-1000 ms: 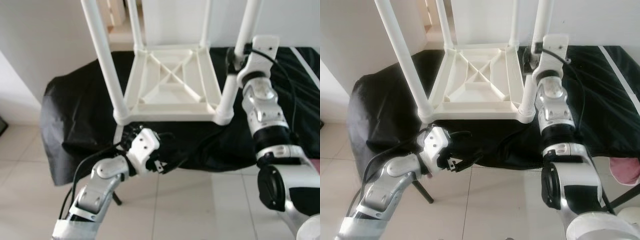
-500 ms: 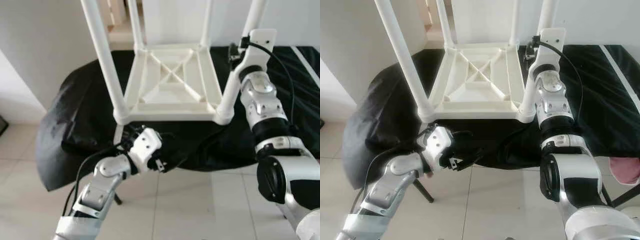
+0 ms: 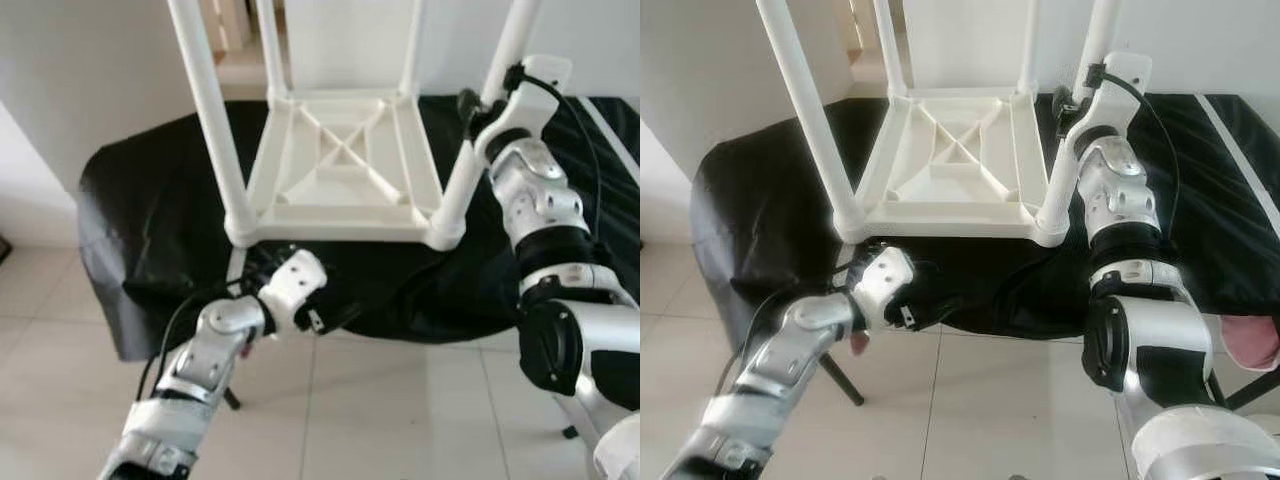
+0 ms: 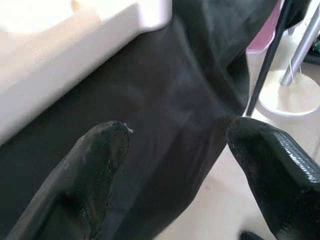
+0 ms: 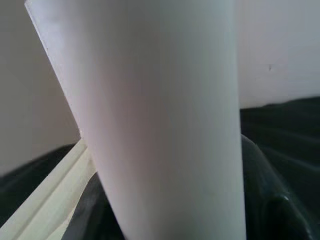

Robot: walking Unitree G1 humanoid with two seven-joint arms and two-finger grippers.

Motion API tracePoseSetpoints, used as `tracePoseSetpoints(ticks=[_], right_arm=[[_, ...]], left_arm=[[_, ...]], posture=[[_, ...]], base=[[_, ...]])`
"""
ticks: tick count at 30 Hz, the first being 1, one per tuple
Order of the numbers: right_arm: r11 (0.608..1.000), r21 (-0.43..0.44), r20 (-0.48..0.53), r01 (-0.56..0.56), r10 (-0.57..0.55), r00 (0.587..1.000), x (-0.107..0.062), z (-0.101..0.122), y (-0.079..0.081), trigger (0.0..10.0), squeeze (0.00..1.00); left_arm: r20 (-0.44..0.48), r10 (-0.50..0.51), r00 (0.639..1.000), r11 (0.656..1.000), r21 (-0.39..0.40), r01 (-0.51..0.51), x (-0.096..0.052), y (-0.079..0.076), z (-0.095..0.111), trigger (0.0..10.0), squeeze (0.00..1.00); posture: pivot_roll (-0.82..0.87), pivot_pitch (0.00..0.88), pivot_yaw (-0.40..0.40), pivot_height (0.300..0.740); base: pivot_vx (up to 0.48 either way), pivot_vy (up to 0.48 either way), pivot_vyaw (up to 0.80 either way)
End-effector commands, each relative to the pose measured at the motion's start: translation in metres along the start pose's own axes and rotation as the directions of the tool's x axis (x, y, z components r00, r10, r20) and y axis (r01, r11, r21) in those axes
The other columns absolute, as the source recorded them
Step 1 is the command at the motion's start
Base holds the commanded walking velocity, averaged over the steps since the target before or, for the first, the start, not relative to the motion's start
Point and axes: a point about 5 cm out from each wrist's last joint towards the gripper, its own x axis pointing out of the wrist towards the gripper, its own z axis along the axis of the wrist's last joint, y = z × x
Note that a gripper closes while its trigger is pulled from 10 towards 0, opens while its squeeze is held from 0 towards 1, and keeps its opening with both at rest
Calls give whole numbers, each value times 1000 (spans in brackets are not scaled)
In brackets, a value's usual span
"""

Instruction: Building children table

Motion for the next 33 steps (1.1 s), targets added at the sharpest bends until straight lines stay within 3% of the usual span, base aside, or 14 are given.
tracePoseSetpoints(ticks=[1,5,6,8,10,13,14,15,17,20,21,23,27,33], right_arm=[[945,323,3,44,-47,999,-4,-4,-11,10000,0],[931,363,6,43,-49,999,-7,-4,-15,10000,0],[905,424,3,45,-51,999,-13,-6,-24,10000,0],[896,442,3,45,-52,999,-15,-7,-27,10000,0],[876,481,3,43,-51,999,-23,-10,-35,10000,0],[865,499,-11,52,-53,999,-37,-17,-46,10000,0],[865,499,-11,52,-53,999,-37,-17,-46,10000,0],[863,503,-15,58,-59,998,-40,-19,-48,10000,0],[863,503,-15,58,-59,998,-40,-19,-48,10000,0],[853,517,-25,70,-67,997,-51,-22,-52,10000,0],[853,517,-25,70,-67,997,-51,-22,-52,10000,0],[846,528,-41,78,-66,997,-61,-29,-54,10000,0],[821,564,-75,90,-59,995,-73,-40,-53,10000,0],[791,604,-104,98,-44,994,-87,-53,-54,10000,0]], left_arm=[[-93,249,964,966,-39,-254,0,18,-15,10000,0],[-130,284,950,956,-41,-292,2,24,-19,10000,0],[-173,360,917,929,-29,-370,3,38,-22,10000,0],[-182,386,904,918,-20,-396,2,43,-21,10000,0],[-184,485,855,868,-19,-497,0,64,-15,10000,0],[-157,622,767,749,-168,-641,-11,97,2,10000,0],[-157,622,767,749,-168,-641,-11,97,2,10000,0],[-158,648,745,712,-224,-666,-15,106,7,10000,0],[-158,648,745,712,-224,-666,-15,106,7,10000,0],[-179,725,665,598,-313,-737,-31,131,19,10000,0],[-179,725,665,598,-313,-737,-31,131,19,10000,0],[-177,765,619,527,-379,-760,-40,144,30,10000,0],[-169,777,606,492,-437,-753,-40,150,41,10000,0],[-128,781,611,482,-498,-721,-32,151,56,10000,0]], posture=[[-98,1,49,740],[-103,1,52,740],[-114,2,56,740],[-114,2,56,740],[-124,3,61,740],[-135,9,68,740],[-135,9,68,740],[-139,11,70,740],[-139,11,70,740],[-150,25,80,740],[-150,25,80,740],[-152,35,81,740],[-156,47,83,740],[-154,53,79,740]], base=[[0,0,0],[0,0,0],[0,0,0],[0,0,0],[0,0,0],[0,0,0],[0,0,0],[0,0,0],[0,0,0],[0,0,0],[0,0,0],[0,0,0],[0,0,0],[0,0,0]])
